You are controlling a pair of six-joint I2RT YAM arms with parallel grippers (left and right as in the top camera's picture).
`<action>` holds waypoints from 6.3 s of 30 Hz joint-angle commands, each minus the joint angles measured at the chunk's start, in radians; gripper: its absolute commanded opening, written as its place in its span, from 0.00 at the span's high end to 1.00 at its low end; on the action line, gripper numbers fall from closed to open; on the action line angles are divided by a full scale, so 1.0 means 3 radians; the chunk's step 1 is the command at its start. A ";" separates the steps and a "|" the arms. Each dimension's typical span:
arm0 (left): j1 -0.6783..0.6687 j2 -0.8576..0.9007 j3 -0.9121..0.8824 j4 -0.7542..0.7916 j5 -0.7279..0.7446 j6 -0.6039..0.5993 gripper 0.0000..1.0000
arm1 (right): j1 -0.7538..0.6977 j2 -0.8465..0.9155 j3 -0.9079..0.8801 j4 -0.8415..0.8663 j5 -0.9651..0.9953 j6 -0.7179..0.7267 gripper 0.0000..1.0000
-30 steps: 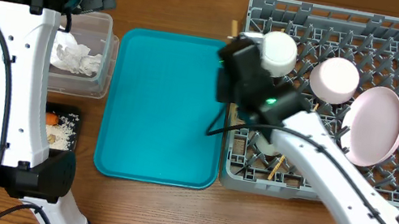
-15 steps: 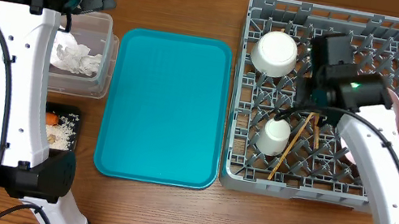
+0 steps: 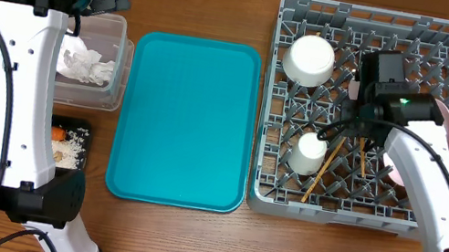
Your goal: Sort waste into correct bins and load items into the dishwasher
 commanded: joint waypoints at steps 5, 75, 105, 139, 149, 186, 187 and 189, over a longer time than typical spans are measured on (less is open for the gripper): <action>-0.0003 -0.0097 0.0025 0.0011 0.0013 -0.0057 0.00 | -0.0008 0.0165 -0.0053 0.0046 -0.0165 -0.0076 0.91; -0.0003 -0.0097 0.0025 0.0011 0.0014 -0.0057 0.00 | -0.0004 -0.0523 0.0844 -0.0108 -0.1101 0.0238 0.00; -0.0003 -0.0097 0.0025 0.0011 0.0014 -0.0057 0.00 | -0.0004 -0.1709 0.0815 -0.0058 -0.0589 0.0099 0.00; -0.0003 -0.0097 0.0025 0.0011 0.0014 -0.0057 0.00 | -0.0301 -0.5374 -0.3914 0.3304 -0.1066 0.0253 0.00; -0.0003 -0.0097 0.0025 0.0011 0.0014 -0.0057 0.00 | -0.0315 -0.5423 -0.4180 0.3288 -0.1066 0.0304 0.00; -0.0003 -0.0097 0.0025 0.0011 0.0014 -0.0057 0.00 | -0.0315 -0.5423 -0.4387 0.2997 -0.0952 0.0301 0.00; -0.0003 -0.0097 0.0025 0.0011 0.0014 -0.0057 0.00 | -0.0315 -0.5423 -0.4387 0.2997 -0.0952 0.0301 0.00; -0.0003 -0.0097 0.0025 0.0011 0.0014 -0.0057 0.00 | -0.0315 -0.5423 -0.4387 0.2998 -0.0952 0.0301 0.00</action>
